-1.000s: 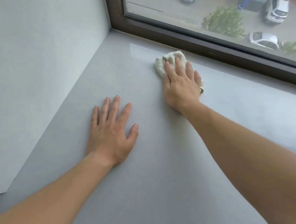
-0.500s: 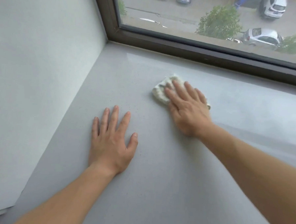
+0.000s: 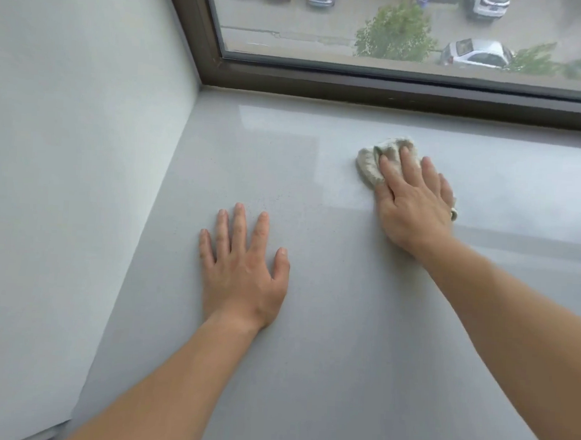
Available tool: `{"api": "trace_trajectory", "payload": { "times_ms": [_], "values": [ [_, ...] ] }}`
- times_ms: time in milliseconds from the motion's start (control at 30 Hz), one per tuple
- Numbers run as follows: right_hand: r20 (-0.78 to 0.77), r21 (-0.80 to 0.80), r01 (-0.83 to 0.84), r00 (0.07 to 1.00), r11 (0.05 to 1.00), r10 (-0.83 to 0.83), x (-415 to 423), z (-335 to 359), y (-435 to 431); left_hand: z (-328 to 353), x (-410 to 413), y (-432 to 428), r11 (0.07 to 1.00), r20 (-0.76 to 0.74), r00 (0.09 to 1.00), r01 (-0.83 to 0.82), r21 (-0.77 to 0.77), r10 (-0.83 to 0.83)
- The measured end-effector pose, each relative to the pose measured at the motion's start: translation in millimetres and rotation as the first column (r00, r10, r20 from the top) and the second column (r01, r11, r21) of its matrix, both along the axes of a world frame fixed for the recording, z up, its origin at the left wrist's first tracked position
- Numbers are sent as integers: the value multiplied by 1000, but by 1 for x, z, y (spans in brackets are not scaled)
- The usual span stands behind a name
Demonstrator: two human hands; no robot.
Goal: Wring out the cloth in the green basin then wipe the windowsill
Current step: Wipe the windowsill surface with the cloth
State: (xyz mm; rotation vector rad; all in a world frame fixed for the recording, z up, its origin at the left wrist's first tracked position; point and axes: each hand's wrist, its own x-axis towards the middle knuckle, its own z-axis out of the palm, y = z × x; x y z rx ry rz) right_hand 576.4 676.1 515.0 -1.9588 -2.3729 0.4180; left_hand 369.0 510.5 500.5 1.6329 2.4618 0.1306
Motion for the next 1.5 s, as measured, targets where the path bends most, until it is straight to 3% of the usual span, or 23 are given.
{"api": "trace_trajectory", "payload": {
  "times_ms": [33, 100, 200, 267, 333, 433, 467, 533, 633, 700, 767, 833, 900, 1000, 1100, 1167, 1267, 1333, 1500],
  "values": [
    [-2, -5, 71, 997, 997, -71, -6, 1, -3, 0, -1, 0, 1000, 10, 1000, 1, 2, -1],
    [6, 21, 31, 999, 999, -32, -24, -1, -37, 1, -2, -1, 1000, 34, 999, -1, 18, 0],
    [-14, 46, -275, 961, 960, 276, -30, -1, -111, 2, -2, -1, 999, 74, 997, -3, 37, 1],
    [7, 30, -391, 920, 920, 391, -12, -1, -120, 2, -3, -2, 999, 89, 996, -2, 43, -2],
    [47, 41, -309, 950, 950, 308, 8, -3, -97, 2, -4, -2, 999, 104, 995, -6, 40, 2],
    [-9, 7, 109, 994, 994, -109, 18, -3, -69, 4, -5, -3, 999, 142, 990, -13, 50, 5],
    [-13, 9, 148, 989, 989, -148, 11, -3, -76, 5, -5, -3, 998, 170, 985, -18, 62, 7],
    [7, 52, 25, 1000, 998, -25, -6, -7, -114, 8, -6, -4, 994, 259, 966, -28, 104, 0],
    [15, 48, -319, 948, 946, 319, -8, -6, -187, 11, -11, -15, 975, 388, 919, -22, 219, -66],
    [29, 14, -390, 921, 921, 389, 10, -4, -191, 10, -13, -31, 952, 377, 912, 41, 305, -161],
    [46, -1, -272, 961, 962, 271, 25, -2, -174, 8, -11, -55, 932, 330, 914, 114, 343, -234],
    [32, -27, -36, 999, 999, 36, 28, -1, -171, 9, -4, -80, 926, 317, 905, 172, 337, -284],
    [16, 6, 35, 999, 999, -35, 12, -1, -199, 13, 6, -101, 925, 345, 890, 182, 334, -299],
    [17, 52, -243, 970, 969, 242, -4, -4, -284, 19, 16, -121, 932, 469, 846, 82, 354, -253],
    [45, 55, -429, 903, 902, 427, 31, -5, -316, 19, 25, -132, 936, 454, 853, 102, 336, -256],
    [109, 49, -344, 935, 938, 337, 72, -5, -301, 15, 33, -138, 927, 388, 865, 199, 319, -319],
    [62, 21, 87, 994, 996, -88, 100, 1, -283, 10, 52, -138, 921, 312, 880, 276, 276, -358],
    [52, 45, 217, 974, 975, -220, 76, 0, -299, 11, 64, -132, 928, 295, 895, 258, 267, -334],
    [52, 43, -257, 966, 965, 255, 81, -4, -342, 15, 92, -126, 923, 368, 856, 277, 268, -364]
  ]
}}
